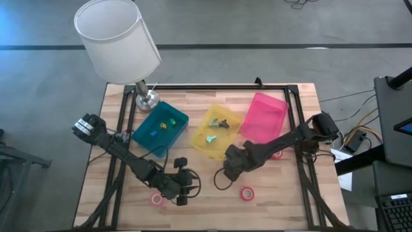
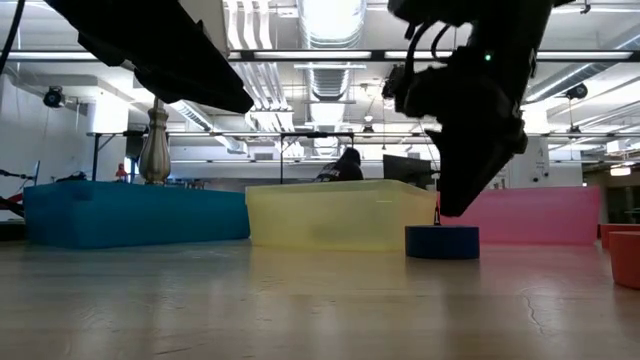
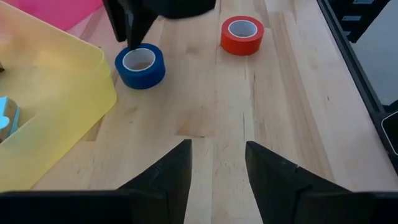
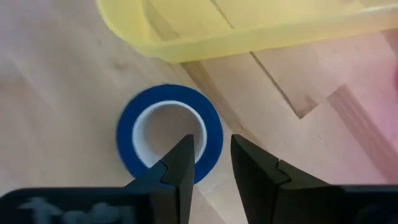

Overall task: Pick and place Stapler, Stapler remover, tape
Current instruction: Put the blue tape into the pink bin

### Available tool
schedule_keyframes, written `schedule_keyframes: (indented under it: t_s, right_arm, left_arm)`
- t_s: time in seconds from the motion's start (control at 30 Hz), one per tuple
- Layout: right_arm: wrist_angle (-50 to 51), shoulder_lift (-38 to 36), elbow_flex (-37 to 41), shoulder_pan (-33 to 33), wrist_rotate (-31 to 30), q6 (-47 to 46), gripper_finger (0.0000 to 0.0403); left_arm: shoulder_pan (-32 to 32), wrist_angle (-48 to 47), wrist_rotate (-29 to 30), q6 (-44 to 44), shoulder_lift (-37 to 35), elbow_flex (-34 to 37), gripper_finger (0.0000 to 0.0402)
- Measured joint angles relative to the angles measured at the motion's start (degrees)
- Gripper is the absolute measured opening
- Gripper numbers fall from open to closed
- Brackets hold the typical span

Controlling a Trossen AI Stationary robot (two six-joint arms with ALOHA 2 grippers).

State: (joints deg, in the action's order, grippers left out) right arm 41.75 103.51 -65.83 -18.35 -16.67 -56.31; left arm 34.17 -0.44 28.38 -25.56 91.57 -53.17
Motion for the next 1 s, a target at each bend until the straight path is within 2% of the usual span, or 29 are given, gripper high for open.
schedule_keyframes:
  t_s: [0.27,0.43,0.6,0.67,0.87,1.0]
  right_arm:
    - [-1.07,4.96,-0.05,0.07,-0.23,-0.06,0.0102]
    - [-0.09,5.32,-0.17,0.04,0.12,2.87,0.0093]
    - [2.21,3.11,-0.83,0.24,6.52,5.2,0.0052]
    - [5.1,2.15,-1.21,0.22,7.69,6.2,0.0038]
    - [20.08,-2.16,-1.91,-0.17,7.25,4.58,0.0037]
    - [30.2,-6.78,-2.29,-0.13,1.67,0.03,0.0052]
  left_arm:
    - [0.0,0.45,0.0,0.04,0.0,0.0,0.0152]
    - [0.0,0.44,0.0,0.06,0.0,0.0,0.0153]
    - [0.0,0.41,0.0,0.06,0.0,0.0,0.0154]
    - [0.0,0.4,0.0,0.08,0.0,0.0,0.0154]
    - [0.0,0.41,0.0,0.1,0.0,0.0,0.0152]
    - [0.0,0.43,0.0,0.1,0.0,0.0,0.0152]
